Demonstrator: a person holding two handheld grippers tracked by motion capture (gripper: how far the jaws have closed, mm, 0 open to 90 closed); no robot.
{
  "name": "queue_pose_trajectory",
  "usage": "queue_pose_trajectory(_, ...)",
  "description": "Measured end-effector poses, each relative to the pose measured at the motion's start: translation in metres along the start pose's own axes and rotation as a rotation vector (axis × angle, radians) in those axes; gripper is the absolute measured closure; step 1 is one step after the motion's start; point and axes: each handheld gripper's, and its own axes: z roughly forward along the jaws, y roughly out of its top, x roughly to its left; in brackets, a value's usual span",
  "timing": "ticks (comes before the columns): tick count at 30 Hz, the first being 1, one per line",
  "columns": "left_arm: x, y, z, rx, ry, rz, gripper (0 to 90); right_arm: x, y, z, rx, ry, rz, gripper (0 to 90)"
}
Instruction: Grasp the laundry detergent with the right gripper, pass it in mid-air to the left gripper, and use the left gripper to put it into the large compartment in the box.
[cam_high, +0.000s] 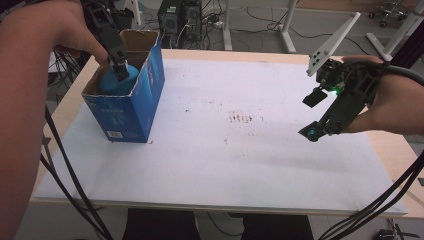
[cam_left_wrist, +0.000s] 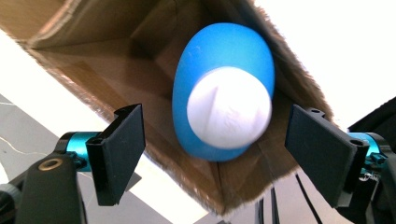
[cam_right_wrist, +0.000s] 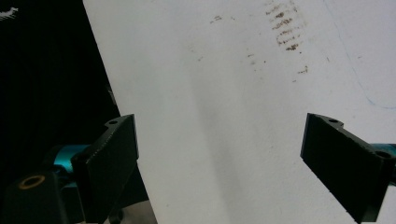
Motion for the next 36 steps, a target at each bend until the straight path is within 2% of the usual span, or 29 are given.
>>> queue_pose_trajectory(5, -0.008, 0.000, -0.016, -0.014, 0.025, 0.021, 18.3, -0.003, 0.001, -0.001, 0.011, 0.005, -0.005, 10.6)
queue_pose_trajectory(9, -0.017, 0.003, -0.026, -0.001, 0.023, 0.070, 16.6, -0.005, 0.001, -0.002, 0.042, 0.009, -0.024, 10.6)
queue_pose_trajectory(11, -0.022, 0.006, -0.029, -0.012, 0.024, 0.090, 14.2, -0.006, 0.001, -0.004, 0.051, 0.004, -0.028, 10.6)
queue_pose_trajectory(14, -0.031, 0.011, -0.032, -0.020, 0.032, 0.141, 11.0, -0.007, 0.002, -0.008, 0.066, -0.001, -0.032, 10.6)
queue_pose_trajectory(18, -0.046, 0.018, -0.035, -0.033, 0.001, 0.222, 8.7, -0.013, 0.003, -0.013, 0.088, 0.001, -0.052, 10.6)
queue_pose_trajectory(21, -0.059, 0.023, -0.033, -0.028, -0.020, 0.295, 7.2, -0.018, 0.004, -0.014, 0.119, -0.002, -0.063, 10.6)
queue_pose_trajectory(23, -0.066, 0.027, -0.031, -0.020, -0.028, 0.341, 5.6, -0.021, 0.005, -0.015, 0.148, -0.029, -0.077, 10.6)
queue_pose_trajectory(27, -0.081, 0.034, -0.027, -0.013, -0.041, 0.419, 2.2, -0.027, 0.005, -0.015, 0.185, -0.035, -0.082, 10.6)
queue_pose_trajectory(30, -0.090, 0.040, -0.023, 0.001, -0.056, 0.476, 1.7, -0.030, 0.005, -0.013, 0.215, -0.040, -0.104, 10.7)
queue_pose_trajectory(36, -0.104, 0.052, -0.011, 0.003, -0.075, 0.548, 1.7, -0.033, 0.007, -0.014, 0.281, -0.037, -0.122, 10.6)
